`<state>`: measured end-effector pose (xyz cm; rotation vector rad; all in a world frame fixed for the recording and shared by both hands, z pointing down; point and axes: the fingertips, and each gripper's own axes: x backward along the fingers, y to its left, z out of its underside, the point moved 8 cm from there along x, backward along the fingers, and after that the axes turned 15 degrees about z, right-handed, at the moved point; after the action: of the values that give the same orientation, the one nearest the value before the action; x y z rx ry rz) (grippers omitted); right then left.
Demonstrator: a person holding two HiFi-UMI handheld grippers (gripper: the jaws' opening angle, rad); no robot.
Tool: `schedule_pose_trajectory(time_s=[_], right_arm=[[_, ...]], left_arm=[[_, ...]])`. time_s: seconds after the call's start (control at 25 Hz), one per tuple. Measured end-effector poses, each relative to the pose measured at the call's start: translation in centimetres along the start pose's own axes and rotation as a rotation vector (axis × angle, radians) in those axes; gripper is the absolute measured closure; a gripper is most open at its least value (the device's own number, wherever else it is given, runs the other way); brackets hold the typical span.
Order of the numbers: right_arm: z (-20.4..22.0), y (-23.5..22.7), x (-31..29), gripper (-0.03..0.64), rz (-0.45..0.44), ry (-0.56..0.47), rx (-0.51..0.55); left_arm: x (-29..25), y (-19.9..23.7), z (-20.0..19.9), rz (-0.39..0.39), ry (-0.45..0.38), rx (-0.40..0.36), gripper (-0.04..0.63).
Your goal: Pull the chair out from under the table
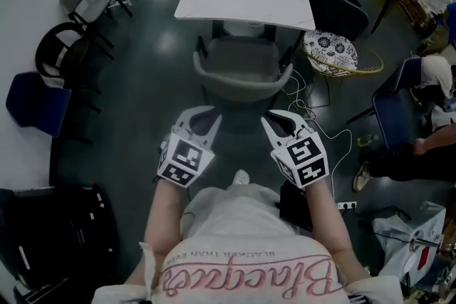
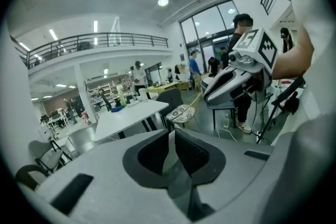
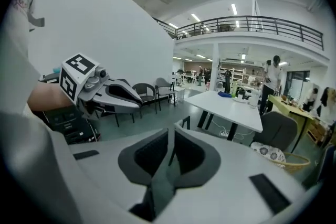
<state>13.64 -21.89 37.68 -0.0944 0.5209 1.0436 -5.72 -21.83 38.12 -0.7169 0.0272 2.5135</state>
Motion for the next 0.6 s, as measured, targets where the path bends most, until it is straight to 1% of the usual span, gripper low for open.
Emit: schedule_pose_trajectory(time_s=[0.04,0.08,0.16,0.24,0.32,0.4,0.48,0.6], right_arm=[[0.0,-0.4,-0.7,0.609,-0.008,0.006,0.014],[0.1,-0.8,-1.3,0.609,-0.017,0.010,0.026],[0.3,-1.4,-2.4,0.598,-0.052,0.028,0.053],[0.8,-1.4,-3.6,0.426,-0.118,0.083,0.098],[1.2,-1.4,-4.8,0.403,-0.162,0.141,0.152],[1.5,-1.8,-6.1,0.403,-0.169,0.167,0.185],[1.6,-2.6,-7.5,0.403,-0.174,0.179,0.187],[2.1,-3.8,-9.8,0.404,-0.186,0.205,0.179]], left_arm=[[-0.4,0.5,0.2,0.007,0.019,-0.005,0.584],[-0.8,0.9,0.4,0.016,0.039,-0.009,0.569],[-1.7,1.6,0.7,0.045,0.086,-0.021,0.475],[-2.7,2.3,1.1,0.079,0.148,-0.047,0.432],[-3.5,2.9,1.5,0.114,0.213,-0.085,0.423],[-4.6,3.8,1.9,0.156,0.266,-0.121,0.422],[-5.8,5.0,2.5,0.191,0.303,-0.140,0.422],[-7.5,7.4,3.4,0.227,0.341,-0.145,0.422]])
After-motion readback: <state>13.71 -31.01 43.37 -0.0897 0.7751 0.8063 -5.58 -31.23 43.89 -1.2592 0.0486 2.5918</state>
